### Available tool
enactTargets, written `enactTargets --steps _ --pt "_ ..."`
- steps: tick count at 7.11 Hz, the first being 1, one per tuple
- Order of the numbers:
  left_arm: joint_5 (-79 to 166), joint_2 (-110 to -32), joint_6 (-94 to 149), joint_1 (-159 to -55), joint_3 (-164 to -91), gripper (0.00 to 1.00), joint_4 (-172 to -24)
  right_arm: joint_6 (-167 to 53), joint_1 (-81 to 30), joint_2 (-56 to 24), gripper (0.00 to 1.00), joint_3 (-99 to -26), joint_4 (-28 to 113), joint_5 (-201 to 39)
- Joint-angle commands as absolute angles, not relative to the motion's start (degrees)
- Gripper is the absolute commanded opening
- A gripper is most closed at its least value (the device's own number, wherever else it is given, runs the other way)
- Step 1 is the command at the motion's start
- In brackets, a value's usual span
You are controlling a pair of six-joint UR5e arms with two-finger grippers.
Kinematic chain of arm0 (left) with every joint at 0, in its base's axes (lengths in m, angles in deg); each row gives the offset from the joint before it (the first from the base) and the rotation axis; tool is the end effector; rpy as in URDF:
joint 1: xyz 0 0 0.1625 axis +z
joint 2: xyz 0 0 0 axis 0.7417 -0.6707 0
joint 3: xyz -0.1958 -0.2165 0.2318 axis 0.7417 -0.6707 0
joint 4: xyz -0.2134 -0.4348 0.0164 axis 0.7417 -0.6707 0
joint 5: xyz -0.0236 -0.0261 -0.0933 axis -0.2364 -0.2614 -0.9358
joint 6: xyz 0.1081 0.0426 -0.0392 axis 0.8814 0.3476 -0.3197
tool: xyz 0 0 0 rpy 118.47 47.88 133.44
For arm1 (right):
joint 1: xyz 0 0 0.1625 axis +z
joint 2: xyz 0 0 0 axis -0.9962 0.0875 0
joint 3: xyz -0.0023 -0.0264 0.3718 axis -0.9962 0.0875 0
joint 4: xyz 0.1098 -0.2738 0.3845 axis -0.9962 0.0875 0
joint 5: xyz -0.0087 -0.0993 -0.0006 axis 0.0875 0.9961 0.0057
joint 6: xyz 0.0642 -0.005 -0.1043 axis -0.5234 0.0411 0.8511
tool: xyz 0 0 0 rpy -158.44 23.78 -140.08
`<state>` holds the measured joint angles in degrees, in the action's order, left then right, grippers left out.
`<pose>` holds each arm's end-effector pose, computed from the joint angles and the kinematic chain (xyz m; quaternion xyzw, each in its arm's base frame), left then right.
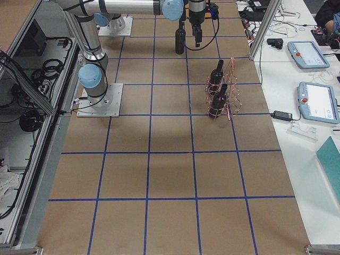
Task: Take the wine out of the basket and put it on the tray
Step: 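Move the left gripper over the bottle neck while the right arm returns above the rack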
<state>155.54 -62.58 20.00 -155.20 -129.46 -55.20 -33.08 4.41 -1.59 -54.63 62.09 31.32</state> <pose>-0.3132 -0.5596 0.2963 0.0454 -0.9988 0.0186 0.0029 0.1276 -0.6151 0.4161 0.0590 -0.9971 0.0485 0.0003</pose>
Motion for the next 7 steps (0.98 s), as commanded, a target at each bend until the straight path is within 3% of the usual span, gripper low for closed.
enactTargets --steps 1,3,5,7 --pt "155.48 -62.62 19.76 -154.84 -130.04 0.71 -55.04 -31.92 4.41 -1.55 1.0 -54.77 61.57 31.23" --pt "155.04 -62.71 19.41 -154.75 -130.04 0.6 -55.04 -31.83 4.75 -1.46 1.0 -54.77 60.43 30.97" --pt "154.77 -62.79 19.58 -154.75 -130.04 0.39 -54.17 -31.48 4.76 -1.03 1.0 -54.77 60.34 30.97" --pt "154.6 -62.8 19.67 -154.75 -129.86 0.0 -52.68 -31.22 4.76 -1.02 1.0 -55.12 60.25 30.88"
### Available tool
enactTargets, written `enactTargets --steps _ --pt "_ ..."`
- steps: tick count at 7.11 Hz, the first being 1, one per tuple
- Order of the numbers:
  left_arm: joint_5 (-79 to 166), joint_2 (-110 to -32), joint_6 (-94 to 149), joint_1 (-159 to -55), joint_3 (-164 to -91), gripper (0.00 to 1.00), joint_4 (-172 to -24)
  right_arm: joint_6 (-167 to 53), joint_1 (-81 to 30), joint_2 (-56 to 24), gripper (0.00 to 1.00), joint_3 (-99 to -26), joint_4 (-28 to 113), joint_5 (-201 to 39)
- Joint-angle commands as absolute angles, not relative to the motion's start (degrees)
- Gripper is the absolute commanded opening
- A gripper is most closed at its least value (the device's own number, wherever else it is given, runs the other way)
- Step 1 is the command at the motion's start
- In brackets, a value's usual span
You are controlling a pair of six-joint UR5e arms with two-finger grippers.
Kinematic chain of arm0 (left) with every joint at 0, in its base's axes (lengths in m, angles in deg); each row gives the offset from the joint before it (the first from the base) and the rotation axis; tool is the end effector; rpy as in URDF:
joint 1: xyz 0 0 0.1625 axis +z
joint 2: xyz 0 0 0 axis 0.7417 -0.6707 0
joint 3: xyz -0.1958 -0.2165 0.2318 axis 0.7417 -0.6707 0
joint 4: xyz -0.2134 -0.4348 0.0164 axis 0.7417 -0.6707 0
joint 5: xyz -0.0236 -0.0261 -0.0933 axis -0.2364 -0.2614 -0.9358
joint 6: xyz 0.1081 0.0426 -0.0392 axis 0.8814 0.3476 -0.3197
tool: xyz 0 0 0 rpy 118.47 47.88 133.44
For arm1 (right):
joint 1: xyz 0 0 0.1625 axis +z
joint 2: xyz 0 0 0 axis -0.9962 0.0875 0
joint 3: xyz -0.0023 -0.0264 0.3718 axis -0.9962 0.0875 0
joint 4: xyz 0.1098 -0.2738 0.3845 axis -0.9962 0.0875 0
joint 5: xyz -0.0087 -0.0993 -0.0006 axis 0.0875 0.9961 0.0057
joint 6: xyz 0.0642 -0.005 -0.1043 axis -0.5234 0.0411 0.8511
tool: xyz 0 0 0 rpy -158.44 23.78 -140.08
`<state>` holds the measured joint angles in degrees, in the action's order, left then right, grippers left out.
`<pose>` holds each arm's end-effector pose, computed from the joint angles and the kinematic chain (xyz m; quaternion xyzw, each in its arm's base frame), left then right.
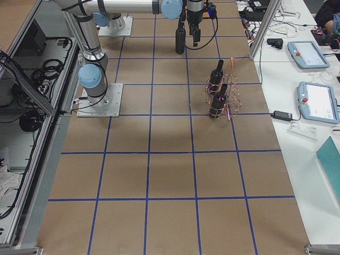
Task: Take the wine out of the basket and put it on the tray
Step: 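Close the left gripper on the bottle neck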
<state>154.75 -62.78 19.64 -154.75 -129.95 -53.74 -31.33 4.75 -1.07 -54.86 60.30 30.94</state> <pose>-0.3109 -0.5630 0.2920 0.0523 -0.9983 0.0226 0.0117 0.1321 -0.6080 0.4159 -0.0773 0.9964 -0.0357 0.0034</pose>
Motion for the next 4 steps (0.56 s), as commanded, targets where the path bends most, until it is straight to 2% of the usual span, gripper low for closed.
enactTargets --steps 1,4 --pt "154.68 -62.45 20.28 -154.75 -129.25 0.0 -52.67 -31.22 4.76 -0.85 1.0 -55.65 60.34 30.79" --pt "154.77 -59.46 31.04 -146.27 -128.01 0.0 -54.07 -31.3 4.76 -0.94 1.0 -55.65 60.52 30.79"
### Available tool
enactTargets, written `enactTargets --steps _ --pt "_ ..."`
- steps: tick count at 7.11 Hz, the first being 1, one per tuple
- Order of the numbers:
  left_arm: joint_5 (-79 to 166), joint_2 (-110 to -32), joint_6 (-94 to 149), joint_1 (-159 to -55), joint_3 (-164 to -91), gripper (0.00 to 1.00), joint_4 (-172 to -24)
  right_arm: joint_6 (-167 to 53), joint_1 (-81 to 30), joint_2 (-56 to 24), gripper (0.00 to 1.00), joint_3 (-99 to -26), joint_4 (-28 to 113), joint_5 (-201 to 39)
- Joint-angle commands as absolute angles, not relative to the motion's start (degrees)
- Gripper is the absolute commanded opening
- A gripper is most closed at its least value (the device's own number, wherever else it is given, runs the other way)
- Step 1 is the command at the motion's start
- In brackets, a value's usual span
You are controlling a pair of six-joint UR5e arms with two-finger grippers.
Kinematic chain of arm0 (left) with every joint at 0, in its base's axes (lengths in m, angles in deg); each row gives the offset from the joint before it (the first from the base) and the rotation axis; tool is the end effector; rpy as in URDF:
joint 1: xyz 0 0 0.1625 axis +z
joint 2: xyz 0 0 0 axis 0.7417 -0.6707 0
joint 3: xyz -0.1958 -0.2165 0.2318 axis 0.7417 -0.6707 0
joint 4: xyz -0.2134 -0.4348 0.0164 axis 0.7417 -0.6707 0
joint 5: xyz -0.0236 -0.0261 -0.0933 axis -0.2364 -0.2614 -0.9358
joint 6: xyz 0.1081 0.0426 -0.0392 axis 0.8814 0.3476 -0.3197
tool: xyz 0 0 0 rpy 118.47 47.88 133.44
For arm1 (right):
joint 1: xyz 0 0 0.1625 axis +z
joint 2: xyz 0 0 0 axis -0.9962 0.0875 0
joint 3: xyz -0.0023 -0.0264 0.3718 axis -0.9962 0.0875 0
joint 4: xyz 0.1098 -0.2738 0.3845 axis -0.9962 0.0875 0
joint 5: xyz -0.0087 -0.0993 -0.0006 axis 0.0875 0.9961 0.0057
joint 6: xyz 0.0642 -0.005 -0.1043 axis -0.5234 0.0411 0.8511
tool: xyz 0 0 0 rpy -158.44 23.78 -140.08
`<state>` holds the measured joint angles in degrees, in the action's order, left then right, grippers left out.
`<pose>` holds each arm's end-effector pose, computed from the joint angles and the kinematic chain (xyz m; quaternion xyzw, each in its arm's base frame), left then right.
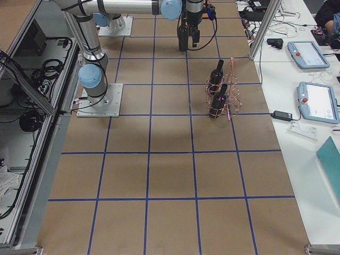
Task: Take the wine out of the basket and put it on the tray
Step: 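Lift the bottle with the left gripper and carry it over the wooden tray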
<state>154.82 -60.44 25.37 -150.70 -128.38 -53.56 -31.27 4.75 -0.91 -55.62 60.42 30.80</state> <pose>-0.2702 -0.5837 0.3335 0.0375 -0.9974 0.0581 0.0183 0.1324 -0.6060 0.4102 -0.0778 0.9965 -0.0316 0.0050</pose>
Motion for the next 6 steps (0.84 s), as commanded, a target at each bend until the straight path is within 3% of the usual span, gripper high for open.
enactTargets --steps 1,6 --pt "152.68 -59.11 35.19 -142.14 -127.58 0.0 -54.07 -31.3 4.76 -0.94 1.0 -55.65 60.52 30.79" --pt "153.01 -61.29 61.13 -115.51 -120.63 0.0 -62.6 -31.3 4.76 -0.94 1.0 -55.74 60.96 30.79"
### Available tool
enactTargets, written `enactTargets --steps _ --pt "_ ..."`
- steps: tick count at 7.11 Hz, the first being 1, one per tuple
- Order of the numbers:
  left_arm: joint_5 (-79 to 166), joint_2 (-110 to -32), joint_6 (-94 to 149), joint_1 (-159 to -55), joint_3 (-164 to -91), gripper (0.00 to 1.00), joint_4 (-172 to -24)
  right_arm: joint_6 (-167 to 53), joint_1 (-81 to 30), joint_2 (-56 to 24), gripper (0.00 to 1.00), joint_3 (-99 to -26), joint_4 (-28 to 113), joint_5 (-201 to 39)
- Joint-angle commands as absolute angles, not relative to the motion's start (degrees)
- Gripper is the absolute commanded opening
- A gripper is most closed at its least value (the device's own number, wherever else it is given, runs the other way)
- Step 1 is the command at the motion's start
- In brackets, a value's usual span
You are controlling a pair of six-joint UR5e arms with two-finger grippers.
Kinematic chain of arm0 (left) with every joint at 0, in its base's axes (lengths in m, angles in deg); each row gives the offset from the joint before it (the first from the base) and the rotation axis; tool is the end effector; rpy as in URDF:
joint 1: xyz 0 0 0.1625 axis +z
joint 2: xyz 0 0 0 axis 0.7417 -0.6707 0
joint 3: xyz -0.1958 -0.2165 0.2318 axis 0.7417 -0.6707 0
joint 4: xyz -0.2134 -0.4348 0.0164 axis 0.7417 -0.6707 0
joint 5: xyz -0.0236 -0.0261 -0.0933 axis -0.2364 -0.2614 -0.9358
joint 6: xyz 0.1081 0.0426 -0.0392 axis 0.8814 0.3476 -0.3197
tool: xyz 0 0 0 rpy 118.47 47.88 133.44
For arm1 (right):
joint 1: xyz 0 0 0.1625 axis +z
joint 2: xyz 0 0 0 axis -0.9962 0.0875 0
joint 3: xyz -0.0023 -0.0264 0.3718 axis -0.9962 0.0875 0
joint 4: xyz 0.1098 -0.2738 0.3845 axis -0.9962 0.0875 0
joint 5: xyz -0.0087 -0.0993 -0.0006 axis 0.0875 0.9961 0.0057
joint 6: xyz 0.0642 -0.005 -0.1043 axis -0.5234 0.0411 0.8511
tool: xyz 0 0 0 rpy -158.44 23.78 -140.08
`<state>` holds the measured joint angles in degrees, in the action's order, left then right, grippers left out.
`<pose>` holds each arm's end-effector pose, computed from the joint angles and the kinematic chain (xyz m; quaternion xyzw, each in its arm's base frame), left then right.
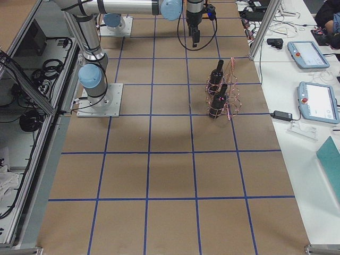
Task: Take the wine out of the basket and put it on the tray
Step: 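Lift the bottle with the left gripper and carry it over the wooden tray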
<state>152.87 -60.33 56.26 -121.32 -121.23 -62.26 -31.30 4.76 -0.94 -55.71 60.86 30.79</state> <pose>0.0480 -0.6461 0.3894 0.0236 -0.9984 0.0517 0.0064 0.1326 -0.6068 0.4098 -0.0776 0.9964 -0.0344 0.0048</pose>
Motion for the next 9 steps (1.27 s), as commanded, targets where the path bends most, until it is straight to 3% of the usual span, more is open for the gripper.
enactTargets --steps 1,4,9 --pt "153.88 -62.95 63.94 -112.68 -120.2 0.0 -61.81 -31.3 4.76 -0.94 1.0 -55.74 61.13 30.79" --pt "155.47 -69.28 66.08 -110.28 -113.79 0.0 -60.22 -31.65 4.76 -1.02 1.0 -55.74 61.4 30.88" --pt "154.6 -74.13 66.43 -109.58 -113.77 0.0 -55.85 -32.09 4.76 -0.84 1.0 -56.0 58.61 32.62"
